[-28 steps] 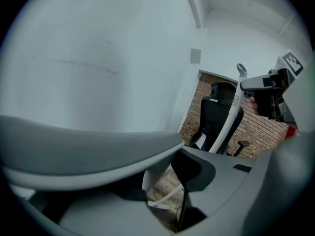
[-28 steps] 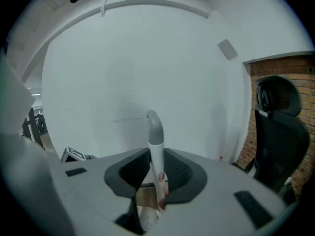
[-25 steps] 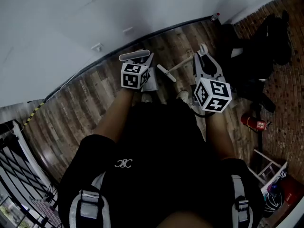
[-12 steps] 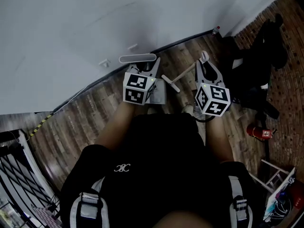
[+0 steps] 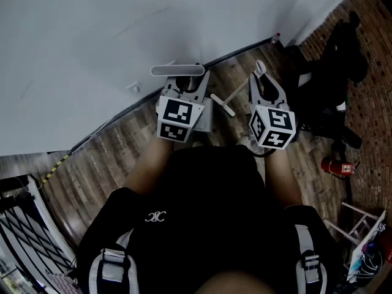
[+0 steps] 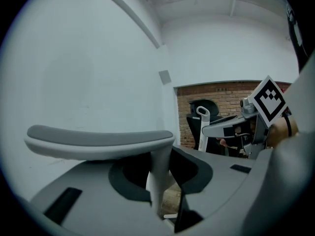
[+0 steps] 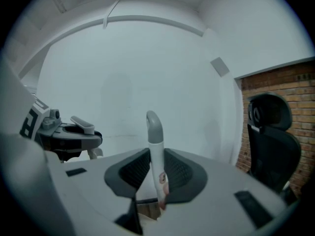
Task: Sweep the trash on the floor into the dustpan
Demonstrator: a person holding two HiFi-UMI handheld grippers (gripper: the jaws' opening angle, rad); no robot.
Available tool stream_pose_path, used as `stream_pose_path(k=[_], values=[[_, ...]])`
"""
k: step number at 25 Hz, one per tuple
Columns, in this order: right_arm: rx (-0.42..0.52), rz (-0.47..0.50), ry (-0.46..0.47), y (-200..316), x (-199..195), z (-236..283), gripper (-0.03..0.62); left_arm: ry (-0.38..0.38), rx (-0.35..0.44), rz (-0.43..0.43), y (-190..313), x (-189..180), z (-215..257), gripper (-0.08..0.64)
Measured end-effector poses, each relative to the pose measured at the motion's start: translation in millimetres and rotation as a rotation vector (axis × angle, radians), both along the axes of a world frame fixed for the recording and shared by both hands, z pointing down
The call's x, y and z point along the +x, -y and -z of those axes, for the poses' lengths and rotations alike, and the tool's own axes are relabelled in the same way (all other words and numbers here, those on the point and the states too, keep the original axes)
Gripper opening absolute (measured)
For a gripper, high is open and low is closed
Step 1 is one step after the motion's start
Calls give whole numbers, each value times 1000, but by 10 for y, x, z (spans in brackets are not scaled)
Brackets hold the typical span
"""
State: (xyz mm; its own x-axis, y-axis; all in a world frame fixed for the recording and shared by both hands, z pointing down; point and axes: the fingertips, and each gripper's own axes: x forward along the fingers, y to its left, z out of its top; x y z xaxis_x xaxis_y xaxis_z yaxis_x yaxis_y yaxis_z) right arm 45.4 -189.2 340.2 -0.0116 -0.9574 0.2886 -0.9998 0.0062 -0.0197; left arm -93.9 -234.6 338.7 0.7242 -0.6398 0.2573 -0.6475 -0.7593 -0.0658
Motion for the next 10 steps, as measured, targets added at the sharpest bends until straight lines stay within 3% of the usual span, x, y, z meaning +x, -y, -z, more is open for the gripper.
stream_pose_path(k=[10], values=[[13, 3, 2, -13, -4, 4, 98, -6, -32, 22, 41, -74, -79, 100]])
